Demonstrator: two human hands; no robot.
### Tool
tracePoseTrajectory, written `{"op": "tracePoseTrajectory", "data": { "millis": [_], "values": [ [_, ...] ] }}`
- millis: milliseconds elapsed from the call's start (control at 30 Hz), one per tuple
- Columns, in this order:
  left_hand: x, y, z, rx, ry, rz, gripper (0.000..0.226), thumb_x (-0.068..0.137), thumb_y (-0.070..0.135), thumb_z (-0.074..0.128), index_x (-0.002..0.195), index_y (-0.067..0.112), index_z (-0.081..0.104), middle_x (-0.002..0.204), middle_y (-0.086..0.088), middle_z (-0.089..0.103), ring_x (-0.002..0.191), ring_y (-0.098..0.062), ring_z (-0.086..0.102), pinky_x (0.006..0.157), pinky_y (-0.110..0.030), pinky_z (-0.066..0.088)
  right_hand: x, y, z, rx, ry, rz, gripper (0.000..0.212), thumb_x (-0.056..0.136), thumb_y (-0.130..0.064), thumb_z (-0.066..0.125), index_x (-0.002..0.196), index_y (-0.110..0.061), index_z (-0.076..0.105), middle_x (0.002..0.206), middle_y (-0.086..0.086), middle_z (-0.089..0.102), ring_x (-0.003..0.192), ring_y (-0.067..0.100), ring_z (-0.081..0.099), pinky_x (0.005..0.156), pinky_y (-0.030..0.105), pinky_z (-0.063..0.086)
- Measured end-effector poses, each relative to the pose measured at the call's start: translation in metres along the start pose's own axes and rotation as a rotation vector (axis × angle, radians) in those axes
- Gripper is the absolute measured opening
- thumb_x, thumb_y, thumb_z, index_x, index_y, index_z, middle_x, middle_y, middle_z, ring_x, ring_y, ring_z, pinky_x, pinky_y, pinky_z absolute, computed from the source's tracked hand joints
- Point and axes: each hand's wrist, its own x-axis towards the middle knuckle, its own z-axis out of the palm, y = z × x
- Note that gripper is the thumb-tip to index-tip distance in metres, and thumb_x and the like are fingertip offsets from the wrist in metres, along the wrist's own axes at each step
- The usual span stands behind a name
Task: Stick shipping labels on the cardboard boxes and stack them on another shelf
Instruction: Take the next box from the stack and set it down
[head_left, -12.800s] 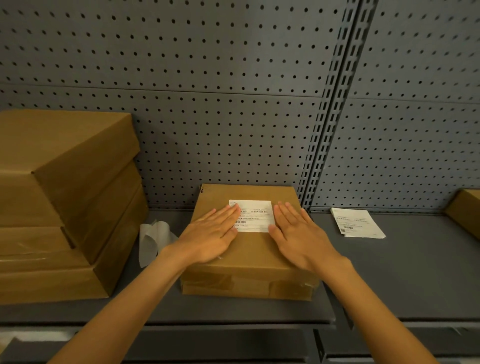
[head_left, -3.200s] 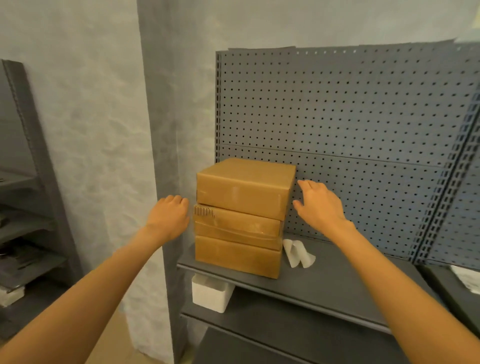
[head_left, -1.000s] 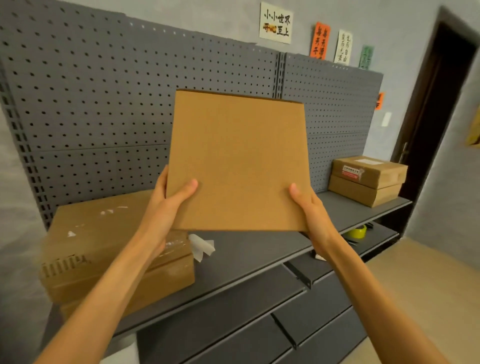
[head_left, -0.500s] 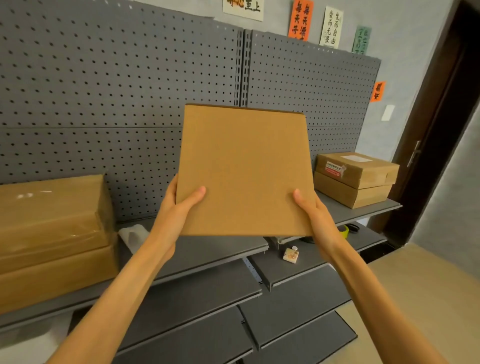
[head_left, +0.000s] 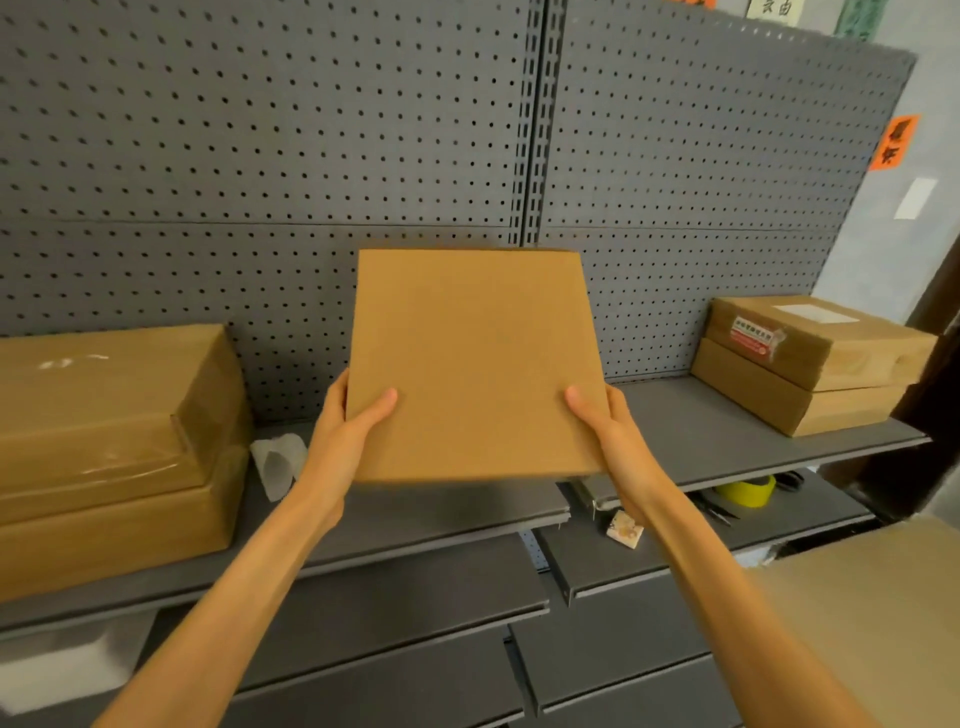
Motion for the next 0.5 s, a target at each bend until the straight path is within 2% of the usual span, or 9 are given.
{"op": "tracePoseTrajectory", "data": {
  "millis": [133, 300, 400, 500],
  "values": [
    [0.030, -0.021, -0.012, 0.083, 0.047, -0.112, 0.061, 0.089, 0.037, 0.061, 0.140, 0.022, 0.033, 0.118, 0.006, 0.052, 0.089, -0.003, 0.052, 0.071, -0.023, 0.042, 0.040, 0.017, 0.017, -0.041, -0.062, 0.076, 0.059, 0.087, -0.045, 0.060, 0.135, -0.017, 0.040, 0.120, -0.004, 0.060, 0.103, 0.011, 0.062, 0.074, 0.021, 0.048],
    [0.057, -0.045, -0.022, 0.129, 0.073, -0.380, 0.062, 0.087, 0.038, 0.063, 0.138, 0.014, 0.037, 0.128, -0.006, 0.054, 0.097, -0.022, 0.053, 0.081, -0.036, 0.042, 0.075, 0.040, 0.034, -0.071, -0.113, 0.228, 0.043, 0.089, -0.040, 0.061, 0.122, -0.016, 0.051, 0.103, -0.007, 0.064, 0.091, 0.010, 0.063, 0.066, 0.021, 0.047],
    [0.068, -0.055, -0.024, 0.152, 0.078, -0.438, 0.063, 0.087, 0.039, 0.064, 0.137, 0.013, 0.038, 0.126, -0.007, 0.055, 0.096, -0.023, 0.053, 0.081, -0.036, 0.042, 0.094, 0.053, 0.037, -0.091, -0.132, 0.306, 0.050, 0.086, -0.041, 0.064, 0.125, -0.010, 0.056, 0.108, 0.000, 0.067, 0.096, 0.017, 0.065, 0.073, 0.027, 0.051],
    [0.077, -0.063, -0.025, 0.155, 0.082, -0.469, 0.064, 0.085, 0.040, 0.065, 0.137, 0.012, 0.040, 0.115, -0.005, 0.056, 0.092, -0.022, 0.055, 0.081, -0.036, 0.043, 0.106, 0.060, 0.040, -0.101, -0.148, 0.356, 0.049, 0.086, -0.039, 0.064, 0.125, -0.010, 0.057, 0.111, 0.004, 0.067, 0.096, 0.018, 0.065, 0.070, 0.027, 0.050]
  ]
}}
